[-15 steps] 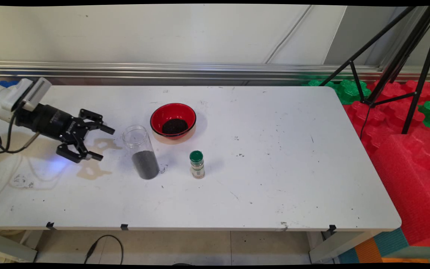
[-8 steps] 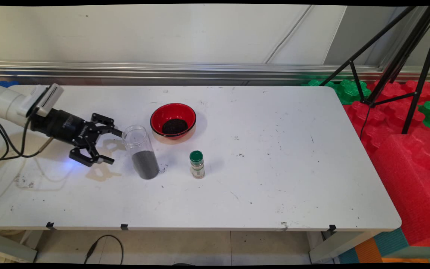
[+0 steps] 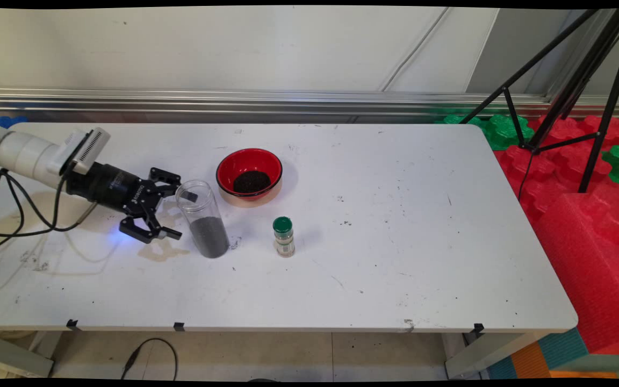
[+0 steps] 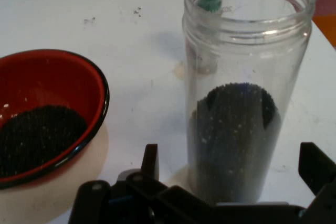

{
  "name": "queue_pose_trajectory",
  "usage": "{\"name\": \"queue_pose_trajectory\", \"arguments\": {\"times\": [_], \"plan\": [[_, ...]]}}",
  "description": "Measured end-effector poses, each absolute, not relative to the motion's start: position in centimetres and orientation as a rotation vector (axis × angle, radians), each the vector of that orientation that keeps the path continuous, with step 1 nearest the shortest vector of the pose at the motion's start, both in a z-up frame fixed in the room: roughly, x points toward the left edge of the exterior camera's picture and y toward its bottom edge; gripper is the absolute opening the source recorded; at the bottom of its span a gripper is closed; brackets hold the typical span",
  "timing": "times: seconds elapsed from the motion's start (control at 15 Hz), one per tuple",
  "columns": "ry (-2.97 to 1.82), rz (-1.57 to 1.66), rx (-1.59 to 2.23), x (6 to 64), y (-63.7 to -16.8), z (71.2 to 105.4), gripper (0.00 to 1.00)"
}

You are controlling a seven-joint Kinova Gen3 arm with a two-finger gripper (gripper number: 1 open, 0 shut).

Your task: Pick up the black seasoning powder from the table

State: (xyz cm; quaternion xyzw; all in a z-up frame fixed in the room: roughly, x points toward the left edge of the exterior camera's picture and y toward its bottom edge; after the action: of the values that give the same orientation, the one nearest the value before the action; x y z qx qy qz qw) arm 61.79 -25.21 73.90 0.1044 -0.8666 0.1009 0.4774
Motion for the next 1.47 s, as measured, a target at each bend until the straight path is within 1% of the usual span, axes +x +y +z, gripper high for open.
{"name": "queue_pose_trajectory", "arguments": {"times": [0.47,1.47], "plan": [[-2.081,0.242,0.229,60.0,-26.3,72.4,1.0],[-2.04,0.234,0.207,57.7,-27.4,71.1,1.0]]}}
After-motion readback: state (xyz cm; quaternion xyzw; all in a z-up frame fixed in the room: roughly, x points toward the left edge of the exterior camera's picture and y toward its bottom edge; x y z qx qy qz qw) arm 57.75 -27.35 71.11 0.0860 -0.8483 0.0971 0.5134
